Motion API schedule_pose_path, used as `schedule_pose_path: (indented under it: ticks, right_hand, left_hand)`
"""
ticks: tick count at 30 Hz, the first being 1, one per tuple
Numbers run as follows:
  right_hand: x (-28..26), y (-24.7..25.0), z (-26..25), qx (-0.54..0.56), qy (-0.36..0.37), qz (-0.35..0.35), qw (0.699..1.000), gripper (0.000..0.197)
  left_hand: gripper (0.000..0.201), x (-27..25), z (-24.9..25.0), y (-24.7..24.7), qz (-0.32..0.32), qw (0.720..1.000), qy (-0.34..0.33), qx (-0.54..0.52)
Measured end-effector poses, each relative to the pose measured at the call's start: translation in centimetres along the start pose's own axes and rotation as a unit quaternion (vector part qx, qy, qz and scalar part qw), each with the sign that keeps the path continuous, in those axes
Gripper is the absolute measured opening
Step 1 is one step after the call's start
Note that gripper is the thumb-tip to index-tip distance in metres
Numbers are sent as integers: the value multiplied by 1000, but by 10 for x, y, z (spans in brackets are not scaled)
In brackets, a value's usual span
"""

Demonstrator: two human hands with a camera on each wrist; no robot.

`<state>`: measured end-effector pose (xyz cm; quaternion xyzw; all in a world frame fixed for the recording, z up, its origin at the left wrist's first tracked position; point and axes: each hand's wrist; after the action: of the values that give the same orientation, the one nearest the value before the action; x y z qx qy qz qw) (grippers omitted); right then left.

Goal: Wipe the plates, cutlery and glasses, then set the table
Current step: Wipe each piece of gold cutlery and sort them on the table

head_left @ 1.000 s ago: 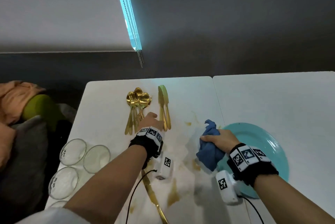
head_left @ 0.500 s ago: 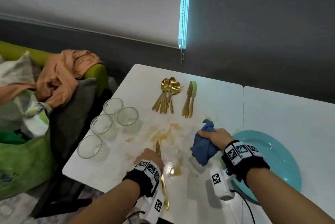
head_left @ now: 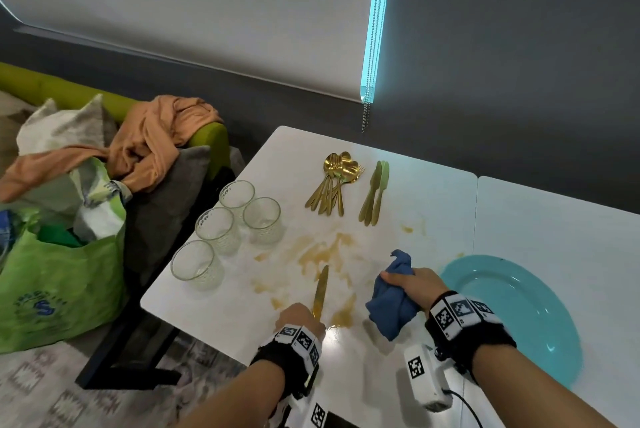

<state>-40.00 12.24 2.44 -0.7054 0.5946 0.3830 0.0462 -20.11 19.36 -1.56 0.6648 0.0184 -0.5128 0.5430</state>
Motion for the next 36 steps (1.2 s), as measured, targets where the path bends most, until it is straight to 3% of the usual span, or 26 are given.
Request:
schedule_pose_path:
  ticks: [7, 10, 13, 17, 20, 22, 24, 29, 36]
  right_hand:
    - [-9, -4, 18, 22, -6, -12, 1000, 51]
    - [-13, -4, 22, 133, -5, -20, 991, 46]
    - [-18, -9, 21, 296, -7, -34, 955, 39]
    - [-22, -15, 11, 288, 8, -42, 957, 24]
    - [-17, -11, 4, 249, 16, 5, 968, 30]
    - [-12, -3, -6, 226, 22, 48, 973, 22]
    - [-7, 12, -19, 253, 23, 95, 962, 14]
    - [-1, 51, -50, 323, 40, 184, 928, 16]
    - [2, 36, -63, 386, 28, 207, 899, 18]
  left_hand:
    - [21, -8, 4, 0, 15, 998, -51, 28]
    - [13, -14, 13, 4, 11, 993, -117, -21]
    - [15, -26, 29, 8, 8, 974, -193, -114]
    - [18, -53, 56, 18, -43, 954, -267, -133]
    - [15, -63, 68, 27, -59, 951, -292, -87]
    - [22, -64, 73, 32, -60, 950, -297, -77]
    - [17, -62, 77, 38, -68, 945, -308, -84]
    - [20, -54, 91, 65, -98, 934, -330, -98]
    - [17, -39, 101, 98, -70, 914, -395, -65]
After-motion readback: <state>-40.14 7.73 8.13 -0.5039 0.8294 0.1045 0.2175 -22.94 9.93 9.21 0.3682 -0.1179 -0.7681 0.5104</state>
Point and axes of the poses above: each hand's wrist, its own x-axis towards the middle knuckle, its own y-axis out of the back of the hand, z = x × y, and after that the axes turned 7 degrees about y, right-handed
